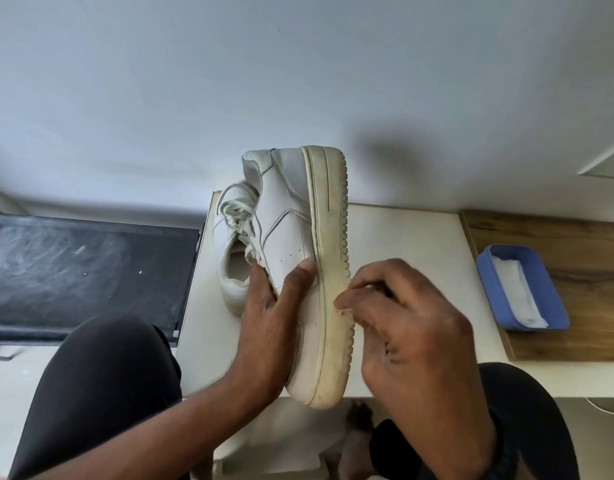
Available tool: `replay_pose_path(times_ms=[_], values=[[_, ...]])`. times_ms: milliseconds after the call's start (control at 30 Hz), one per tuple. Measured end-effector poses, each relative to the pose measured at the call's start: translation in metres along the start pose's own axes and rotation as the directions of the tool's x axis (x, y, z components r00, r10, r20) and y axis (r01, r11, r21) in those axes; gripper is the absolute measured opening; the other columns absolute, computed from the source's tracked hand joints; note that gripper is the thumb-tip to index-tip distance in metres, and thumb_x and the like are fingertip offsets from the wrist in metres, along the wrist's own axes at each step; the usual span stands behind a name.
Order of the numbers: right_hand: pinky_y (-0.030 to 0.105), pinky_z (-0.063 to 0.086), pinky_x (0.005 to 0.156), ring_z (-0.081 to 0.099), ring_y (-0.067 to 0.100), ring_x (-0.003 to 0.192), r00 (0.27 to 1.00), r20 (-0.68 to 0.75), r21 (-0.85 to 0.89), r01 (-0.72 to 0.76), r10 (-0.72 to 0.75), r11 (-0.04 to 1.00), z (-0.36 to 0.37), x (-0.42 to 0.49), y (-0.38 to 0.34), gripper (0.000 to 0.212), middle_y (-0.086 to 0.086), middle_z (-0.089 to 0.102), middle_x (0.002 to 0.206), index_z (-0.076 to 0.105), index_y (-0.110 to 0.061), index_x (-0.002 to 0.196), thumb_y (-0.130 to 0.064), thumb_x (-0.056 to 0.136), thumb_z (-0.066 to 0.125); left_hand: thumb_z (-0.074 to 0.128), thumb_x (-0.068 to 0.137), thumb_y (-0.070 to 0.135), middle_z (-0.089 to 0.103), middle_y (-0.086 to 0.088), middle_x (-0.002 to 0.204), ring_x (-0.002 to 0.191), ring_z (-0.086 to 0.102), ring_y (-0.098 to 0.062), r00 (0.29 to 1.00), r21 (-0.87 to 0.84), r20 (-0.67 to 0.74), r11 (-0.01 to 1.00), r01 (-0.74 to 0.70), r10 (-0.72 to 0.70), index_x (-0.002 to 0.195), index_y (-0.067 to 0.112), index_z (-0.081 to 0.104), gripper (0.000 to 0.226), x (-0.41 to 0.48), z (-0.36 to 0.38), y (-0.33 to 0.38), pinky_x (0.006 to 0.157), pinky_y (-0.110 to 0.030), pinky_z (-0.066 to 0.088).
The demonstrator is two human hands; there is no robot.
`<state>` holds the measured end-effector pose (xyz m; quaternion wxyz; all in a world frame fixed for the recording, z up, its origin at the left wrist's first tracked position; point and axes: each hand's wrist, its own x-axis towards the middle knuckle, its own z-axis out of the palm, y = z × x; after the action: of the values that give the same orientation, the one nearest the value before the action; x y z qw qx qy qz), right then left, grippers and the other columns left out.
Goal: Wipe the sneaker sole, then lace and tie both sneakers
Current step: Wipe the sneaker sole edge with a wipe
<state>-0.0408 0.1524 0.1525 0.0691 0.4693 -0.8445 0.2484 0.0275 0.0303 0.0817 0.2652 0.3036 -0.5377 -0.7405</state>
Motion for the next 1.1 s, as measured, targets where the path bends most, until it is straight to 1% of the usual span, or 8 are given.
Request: replay_pose_path(times_ms=[167, 333, 467, 533, 667, 800, 967, 1100], values=[[0.033, 0.057, 0.068, 0.062, 0.018, 0.084, 0.995, 0.046, 0.040, 0.083, -0.085, 0.996, 0.001, -0.003, 0.003, 0.034, -0.002, 0.065, 0.093, 0.077, -0.013, 0.090, 0.013, 0.069, 0.078, 0.063, 0.098, 0.046, 0.072, -0.016, 0.122, 0.117, 0.069, -0.037, 1.000, 0.000, 0.027, 1.000, 0.009, -0.009, 0.134, 0.012, 0.058, 0.049, 0.003, 0.000, 0.001, 0.100, -0.064, 0.052], [0.029, 0.060, 0.067, 0.063, 0.015, 0.082, 0.999, 0.015, 0.086, -0.031, 0.030, 0.996, 0.002, 0.002, 0.013, 0.027, -0.002, 0.060, 0.097, 0.077, -0.020, 0.090, 0.004, 0.078, 0.079, 0.060, 0.099, 0.054, 0.070, -0.016, 0.129, 0.122, 0.066, -0.038, 0.998, -0.033, 0.044, 0.999, 0.039, -0.037, 0.137, 0.015, 0.058, 0.054, 0.006, -0.001, -0.001, 0.103, -0.063, 0.050], [0.034, 0.057, 0.064, 0.060, 0.017, 0.081, 0.997, 0.056, 0.076, 0.042, -0.046, 0.996, 0.009, -0.008, -0.004, 0.027, -0.002, 0.061, 0.092, 0.076, -0.019, 0.091, 0.004, 0.077, 0.075, 0.057, 0.102, 0.044, 0.071, -0.015, 0.129, 0.123, 0.067, -0.036, 0.999, -0.051, 0.031, 0.998, 0.024, -0.023, 0.137, 0.013, 0.059, 0.047, 0.005, -0.002, -0.003, 0.106, -0.061, 0.050], [0.034, 0.057, 0.068, 0.061, 0.017, 0.084, 0.996, 0.045, 0.081, 0.073, -0.077, 0.994, 0.011, -0.007, -0.003, 0.028, -0.004, 0.063, 0.093, 0.077, -0.019, 0.090, 0.004, 0.075, 0.073, 0.057, 0.102, 0.042, 0.070, -0.014, 0.130, 0.124, 0.066, -0.035, 1.000, -0.064, 0.021, 0.998, 0.018, -0.017, 0.137, 0.015, 0.059, 0.044, 0.005, -0.002, -0.003, 0.107, -0.060, 0.049], [0.029, 0.059, 0.073, 0.064, 0.013, 0.086, 1.000, -0.004, 0.058, 0.006, -0.005, 0.998, 0.007, -0.001, 0.004, 0.029, -0.004, 0.066, 0.094, 0.078, -0.017, 0.091, 0.007, 0.075, 0.078, 0.057, 0.101, 0.042, 0.070, -0.011, 0.130, 0.124, 0.066, -0.031, 1.000, -0.035, 0.007, 0.999, -0.006, 0.007, 0.138, 0.016, 0.058, 0.045, 0.006, -0.002, -0.003, 0.106, -0.059, 0.050], [0.034, 0.057, 0.068, 0.062, 0.017, 0.084, 0.996, 0.031, 0.068, 0.086, -0.089, 0.994, 0.010, -0.009, -0.011, 0.023, -0.004, 0.065, 0.094, 0.076, -0.017, 0.089, 0.000, 0.078, 0.066, 0.058, 0.101, 0.042, 0.070, -0.012, 0.129, 0.123, 0.067, -0.031, 1.000, -0.035, 0.010, 0.999, -0.023, 0.024, 0.137, 0.014, 0.058, 0.046, 0.004, -0.002, -0.004, 0.106, -0.058, 0.050], [0.030, 0.058, 0.074, 0.064, 0.014, 0.087, 1.000, -0.003, 0.060, 0.000, 0.000, 0.998, 0.007, 0.000, 0.005, 0.032, -0.005, 0.065, 0.095, 0.077, -0.016, 0.090, 0.009, 0.072, 0.080, 0.058, 0.101, 0.042, 0.070, -0.009, 0.130, 0.125, 0.066, -0.028, 0.999, -0.007, 0.009, 0.999, -0.046, 0.046, 0.138, 0.016, 0.057, 0.045, 0.005, -0.001, -0.002, 0.107, -0.057, 0.050], [0.034, 0.057, 0.071, 0.062, 0.018, 0.087, 0.997, 0.033, 0.041, 0.071, -0.072, 0.997, 0.008, -0.006, -0.006, 0.029, -0.004, 0.065, 0.097, 0.076, -0.015, 0.091, 0.005, 0.070, 0.073, 0.061, 0.099, 0.045, 0.070, -0.015, 0.128, 0.122, 0.067, -0.035, 1.000, -0.069, 0.028, 0.998, -0.002, 0.004, 0.137, 0.012, 0.058, 0.050, 0.004, -0.002, -0.002, 0.105, -0.061, 0.050]])
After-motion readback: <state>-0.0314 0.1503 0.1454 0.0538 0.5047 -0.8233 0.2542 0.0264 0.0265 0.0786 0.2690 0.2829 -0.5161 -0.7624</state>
